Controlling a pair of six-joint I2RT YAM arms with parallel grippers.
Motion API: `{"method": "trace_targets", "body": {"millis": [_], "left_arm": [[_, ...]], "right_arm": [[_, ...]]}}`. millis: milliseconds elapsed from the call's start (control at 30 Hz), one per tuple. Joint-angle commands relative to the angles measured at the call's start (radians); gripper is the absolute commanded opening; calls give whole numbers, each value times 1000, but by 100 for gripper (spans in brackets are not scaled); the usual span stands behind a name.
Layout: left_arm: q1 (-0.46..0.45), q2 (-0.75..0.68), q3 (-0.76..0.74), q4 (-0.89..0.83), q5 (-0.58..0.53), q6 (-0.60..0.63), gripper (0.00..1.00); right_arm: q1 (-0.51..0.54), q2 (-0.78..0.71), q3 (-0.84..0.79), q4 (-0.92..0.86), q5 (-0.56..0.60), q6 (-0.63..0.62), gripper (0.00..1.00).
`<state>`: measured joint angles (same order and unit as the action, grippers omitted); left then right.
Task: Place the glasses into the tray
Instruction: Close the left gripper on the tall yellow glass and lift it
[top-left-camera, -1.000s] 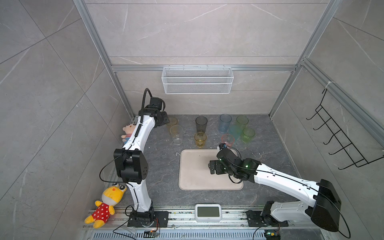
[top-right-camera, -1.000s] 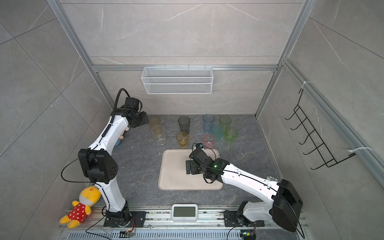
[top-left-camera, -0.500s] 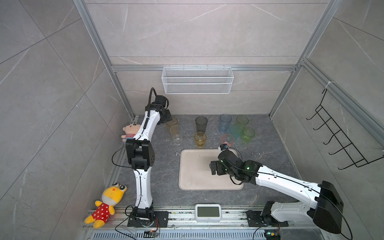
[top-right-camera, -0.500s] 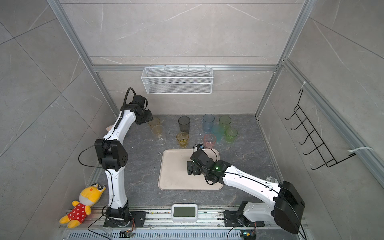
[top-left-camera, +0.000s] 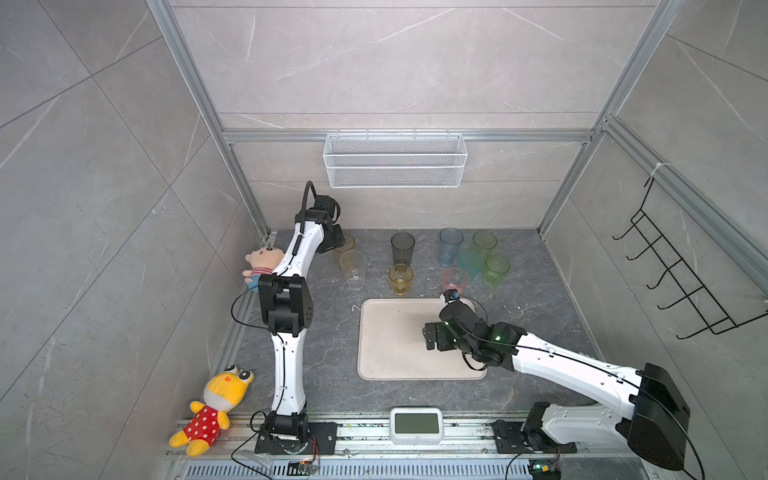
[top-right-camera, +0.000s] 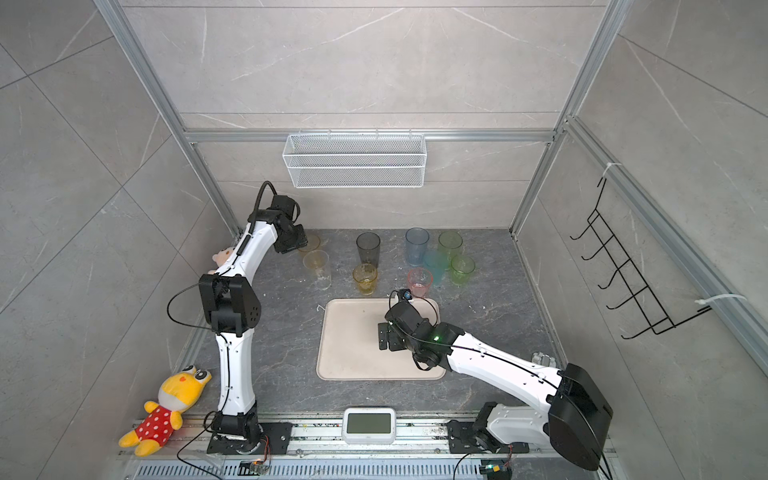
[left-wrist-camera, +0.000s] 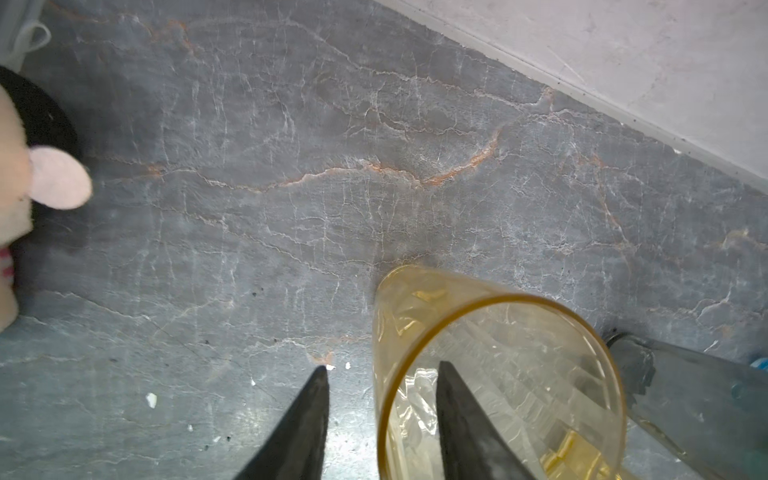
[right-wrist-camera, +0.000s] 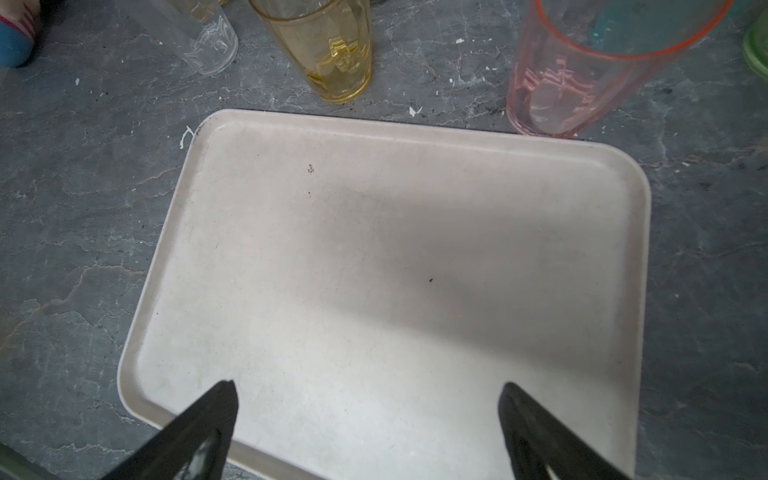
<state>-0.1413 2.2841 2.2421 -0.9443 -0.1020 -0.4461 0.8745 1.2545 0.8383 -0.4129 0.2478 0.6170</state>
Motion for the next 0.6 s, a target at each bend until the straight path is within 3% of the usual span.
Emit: {"method": "trace_targets", "body": {"millis": [0,267,567], "left_arm": [[2,-3,28,-18,-4,0,35],[2,-10,21,-18,-5,5,21],[3,-13,19,-20,-8,10,16]], "right_arm": [[-8,-17,-21,11,21,1,99],[-20,-23,-65,46,16,6,100],[-20,-33,-102,81,29,4,99]]}}
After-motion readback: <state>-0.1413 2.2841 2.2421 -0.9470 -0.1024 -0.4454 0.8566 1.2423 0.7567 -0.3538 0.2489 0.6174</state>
